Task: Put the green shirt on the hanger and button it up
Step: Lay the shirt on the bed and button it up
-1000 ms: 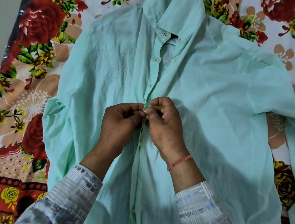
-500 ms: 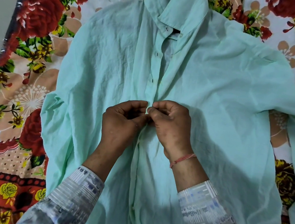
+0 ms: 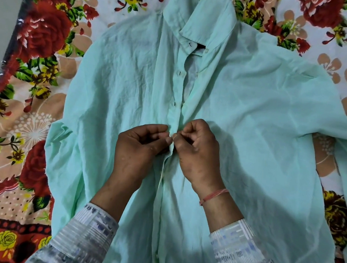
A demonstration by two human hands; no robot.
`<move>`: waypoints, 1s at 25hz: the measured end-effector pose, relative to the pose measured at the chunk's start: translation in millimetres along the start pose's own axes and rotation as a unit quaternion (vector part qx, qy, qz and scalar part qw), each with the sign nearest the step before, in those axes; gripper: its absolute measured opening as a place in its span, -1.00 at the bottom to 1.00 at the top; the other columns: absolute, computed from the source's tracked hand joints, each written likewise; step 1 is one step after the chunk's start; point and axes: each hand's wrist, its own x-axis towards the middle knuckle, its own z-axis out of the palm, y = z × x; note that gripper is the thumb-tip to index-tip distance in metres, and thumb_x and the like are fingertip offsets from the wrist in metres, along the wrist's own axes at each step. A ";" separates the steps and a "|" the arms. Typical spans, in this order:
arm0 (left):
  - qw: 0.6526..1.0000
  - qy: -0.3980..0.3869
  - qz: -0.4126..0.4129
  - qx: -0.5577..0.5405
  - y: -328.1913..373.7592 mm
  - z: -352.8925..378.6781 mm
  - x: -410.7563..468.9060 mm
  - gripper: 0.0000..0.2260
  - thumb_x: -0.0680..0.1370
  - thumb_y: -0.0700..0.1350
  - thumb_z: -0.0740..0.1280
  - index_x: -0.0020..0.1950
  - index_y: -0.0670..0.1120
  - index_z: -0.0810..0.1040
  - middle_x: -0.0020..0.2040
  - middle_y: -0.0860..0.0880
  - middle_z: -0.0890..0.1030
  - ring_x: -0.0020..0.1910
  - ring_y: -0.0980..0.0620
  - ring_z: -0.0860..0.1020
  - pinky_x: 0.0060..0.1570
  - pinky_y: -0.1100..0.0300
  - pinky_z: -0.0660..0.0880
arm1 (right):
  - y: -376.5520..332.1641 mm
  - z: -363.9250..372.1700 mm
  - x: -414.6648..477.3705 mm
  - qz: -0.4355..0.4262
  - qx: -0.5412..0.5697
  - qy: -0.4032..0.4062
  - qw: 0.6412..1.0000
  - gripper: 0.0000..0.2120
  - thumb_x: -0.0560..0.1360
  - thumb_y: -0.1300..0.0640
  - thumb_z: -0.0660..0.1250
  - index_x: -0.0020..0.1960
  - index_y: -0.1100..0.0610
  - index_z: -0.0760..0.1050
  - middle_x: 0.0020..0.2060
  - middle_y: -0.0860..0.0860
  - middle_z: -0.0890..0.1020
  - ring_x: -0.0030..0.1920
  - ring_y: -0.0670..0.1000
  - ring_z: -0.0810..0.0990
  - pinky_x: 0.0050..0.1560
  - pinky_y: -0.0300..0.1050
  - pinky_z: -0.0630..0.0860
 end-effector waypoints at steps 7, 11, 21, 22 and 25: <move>1.000 -0.010 0.008 -0.006 -2.2 -1.0 -1.9 -0.73 0.53 -0.47 0.46 0.08 -0.15 0.77 -0.06 -0.14 0.81 -0.03 -0.01 0.77 0.03 0.19 0.70 | 6.5 -2.5 4.0 -0.015 -0.012 -0.037 0.999 -0.79 0.52 0.18 0.44 -0.14 0.02 0.40 -0.27 0.09 0.64 -0.24 0.21 0.63 -0.15 0.16 0.65; 1.000 -0.010 0.015 -0.008 -2.0 -1.2 -2.4 -0.71 0.49 -0.50 0.48 0.06 -0.16 0.76 -0.08 -0.12 0.81 -0.04 -0.01 0.77 0.06 0.15 0.71 | 4.2 -4.6 1.3 -0.075 -0.073 -0.029 0.994 -0.81 0.55 0.29 0.42 -0.11 0.11 0.43 -0.33 -0.01 0.60 -0.34 -0.07 0.55 -0.25 -0.28 0.47; 0.998 0.003 0.024 0.064 -5.7 1.0 -6.5 -0.71 0.51 -0.37 0.55 0.09 -0.01 0.79 -0.01 -0.04 0.82 0.07 -0.03 0.79 0.26 -0.07 0.67 | 0.1 0.8 -4.3 -0.120 -0.120 0.008 0.985 -0.80 0.57 0.32 0.36 -0.07 0.14 0.36 -0.41 -0.10 0.43 -0.40 -0.14 0.49 -0.37 -0.42 0.31; 0.997 0.005 0.025 0.072 -5.0 1.5 -6.8 -0.70 0.52 -0.36 0.54 0.08 0.02 0.79 -0.02 -0.03 0.82 0.06 -0.02 0.79 0.25 -0.08 0.67 | 0.3 0.5 -4.2 -0.116 -0.114 0.000 0.987 -0.80 0.57 0.32 0.36 -0.07 0.14 0.35 -0.40 -0.10 0.44 -0.39 -0.14 0.48 -0.36 -0.42 0.32; 0.996 0.011 0.020 0.086 -3.8 1.3 -5.5 -0.69 0.56 -0.36 0.49 0.08 0.06 0.79 0.00 -0.01 0.82 0.06 -0.03 0.78 0.24 -0.13 0.68 | -1.0 -0.4 -2.6 -0.092 -0.083 -0.027 0.992 -0.77 0.59 0.33 0.36 -0.08 0.11 0.34 -0.36 -0.11 0.45 -0.38 -0.15 0.47 -0.31 -0.41 0.35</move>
